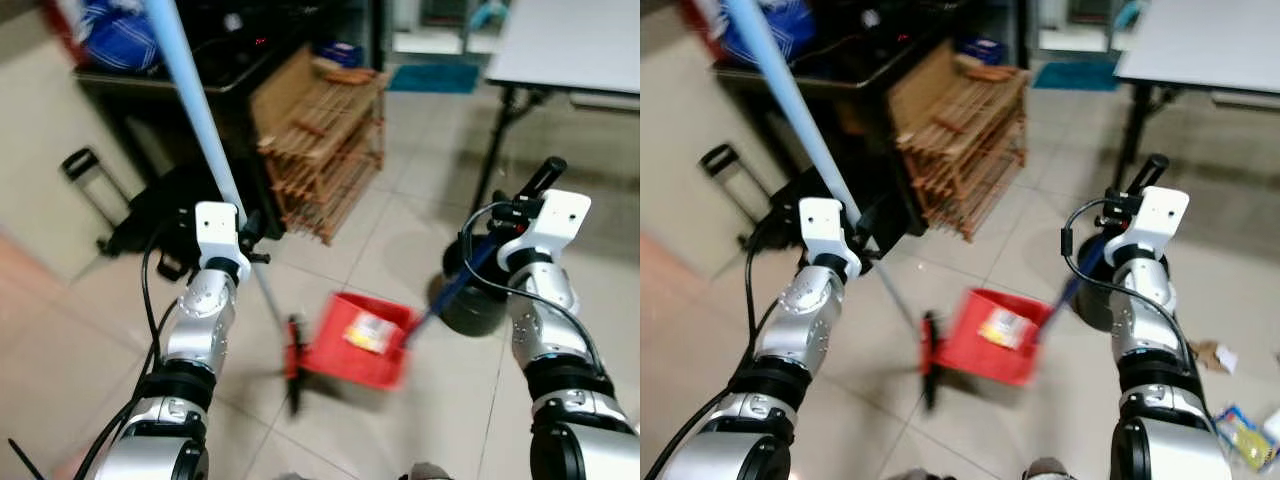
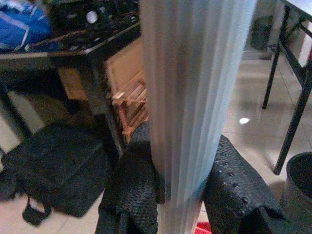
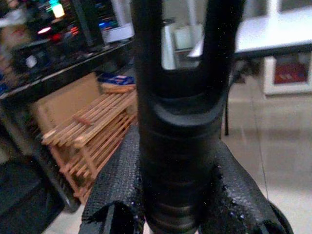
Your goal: Sweep floor
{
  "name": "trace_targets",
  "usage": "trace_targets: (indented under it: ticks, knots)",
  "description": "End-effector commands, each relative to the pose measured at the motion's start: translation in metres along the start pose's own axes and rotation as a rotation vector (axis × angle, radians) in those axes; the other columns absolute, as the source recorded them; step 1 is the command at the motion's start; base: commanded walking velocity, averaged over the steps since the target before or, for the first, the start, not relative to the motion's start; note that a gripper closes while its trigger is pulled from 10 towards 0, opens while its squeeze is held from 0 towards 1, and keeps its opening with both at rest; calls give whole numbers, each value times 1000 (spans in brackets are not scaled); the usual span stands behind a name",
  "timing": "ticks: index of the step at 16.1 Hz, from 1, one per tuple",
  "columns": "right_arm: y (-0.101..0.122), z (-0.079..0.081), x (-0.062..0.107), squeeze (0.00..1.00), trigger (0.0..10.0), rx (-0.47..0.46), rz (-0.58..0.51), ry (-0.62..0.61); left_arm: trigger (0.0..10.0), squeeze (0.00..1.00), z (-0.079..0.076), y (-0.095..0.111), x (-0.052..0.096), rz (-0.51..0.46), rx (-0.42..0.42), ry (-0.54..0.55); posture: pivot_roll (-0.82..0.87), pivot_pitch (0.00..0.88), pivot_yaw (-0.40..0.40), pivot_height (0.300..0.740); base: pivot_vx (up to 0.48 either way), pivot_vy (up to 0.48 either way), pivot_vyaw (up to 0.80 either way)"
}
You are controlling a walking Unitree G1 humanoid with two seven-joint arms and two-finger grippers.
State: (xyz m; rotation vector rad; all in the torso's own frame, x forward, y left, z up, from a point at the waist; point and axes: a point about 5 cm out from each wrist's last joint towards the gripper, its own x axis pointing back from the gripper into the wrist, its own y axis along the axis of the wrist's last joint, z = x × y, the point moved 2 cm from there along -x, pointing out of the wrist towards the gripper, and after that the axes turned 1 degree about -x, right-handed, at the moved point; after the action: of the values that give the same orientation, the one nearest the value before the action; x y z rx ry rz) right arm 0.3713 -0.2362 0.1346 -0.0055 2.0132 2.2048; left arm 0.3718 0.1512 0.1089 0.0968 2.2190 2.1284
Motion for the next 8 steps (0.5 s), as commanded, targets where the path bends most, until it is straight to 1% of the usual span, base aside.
trace_targets:
  ticks: [1,4,6,8]
  knots:
    - [11,14,-7,0,10000,-14,-38,54,10000,0,7,9,-2,-47,1,42,-264,18,102,740,0,0,0]
    - [20,7,-10,0,10000,40,-30,92,10000,0,-7,5,-2,-53,45,57,-292,28,39,740,0,0,0]
    - [24,4,-12,0,10000,56,-30,99,10000,0,-12,-1,1,-45,69,62,-300,27,28,740,0,0,0]
    - [27,2,-13,0,10000,61,-35,97,10000,0,-13,-3,2,-46,86,58,-303,29,33,740,0,0,0]
